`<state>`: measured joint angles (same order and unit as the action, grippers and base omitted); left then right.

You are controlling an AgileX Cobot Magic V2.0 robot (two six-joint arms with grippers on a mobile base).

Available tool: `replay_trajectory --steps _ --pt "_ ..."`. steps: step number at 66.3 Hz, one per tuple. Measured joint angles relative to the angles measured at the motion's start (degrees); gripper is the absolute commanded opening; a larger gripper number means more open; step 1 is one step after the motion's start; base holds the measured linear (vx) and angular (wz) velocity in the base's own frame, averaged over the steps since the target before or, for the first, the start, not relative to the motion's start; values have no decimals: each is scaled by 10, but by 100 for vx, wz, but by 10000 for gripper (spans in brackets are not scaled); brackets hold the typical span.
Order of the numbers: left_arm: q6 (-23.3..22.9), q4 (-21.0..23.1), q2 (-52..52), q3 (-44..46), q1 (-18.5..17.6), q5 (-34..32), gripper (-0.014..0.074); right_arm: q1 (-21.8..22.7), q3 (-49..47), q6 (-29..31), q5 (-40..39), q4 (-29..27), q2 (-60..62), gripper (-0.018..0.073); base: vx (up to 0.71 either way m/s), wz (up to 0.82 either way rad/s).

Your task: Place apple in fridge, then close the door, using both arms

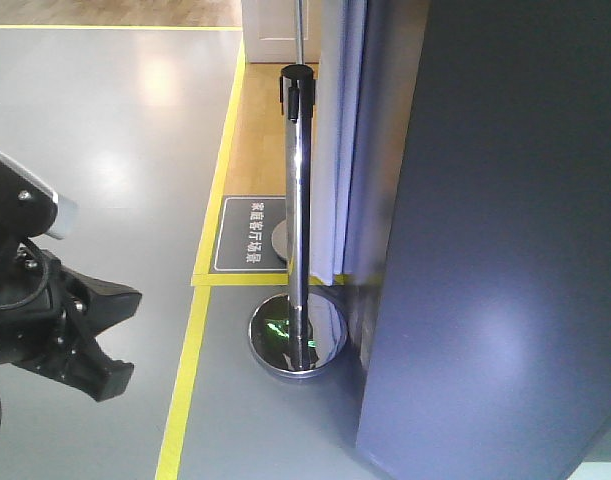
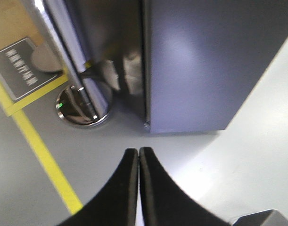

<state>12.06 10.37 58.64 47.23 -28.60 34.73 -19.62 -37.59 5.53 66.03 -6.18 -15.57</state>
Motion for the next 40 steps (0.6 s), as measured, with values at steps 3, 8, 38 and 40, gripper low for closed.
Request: replay_trajectory --steps 3,8,38,40 --pt "-9 -11 0 0 0 4 -6 0 0 0 0 0 0 378 0 0" --pt "-15 -17 0 0 0 9 -6 0 0 -1 0 0 0 349 0 0" --pt "-17 -19 0 0 0 13 -6 0 0 -76 -113 29 -38 -9 0 0" --pt "-17 -19 0 0 0 13 -6 0 0 -76 -120 31 -46 -9 0 0"
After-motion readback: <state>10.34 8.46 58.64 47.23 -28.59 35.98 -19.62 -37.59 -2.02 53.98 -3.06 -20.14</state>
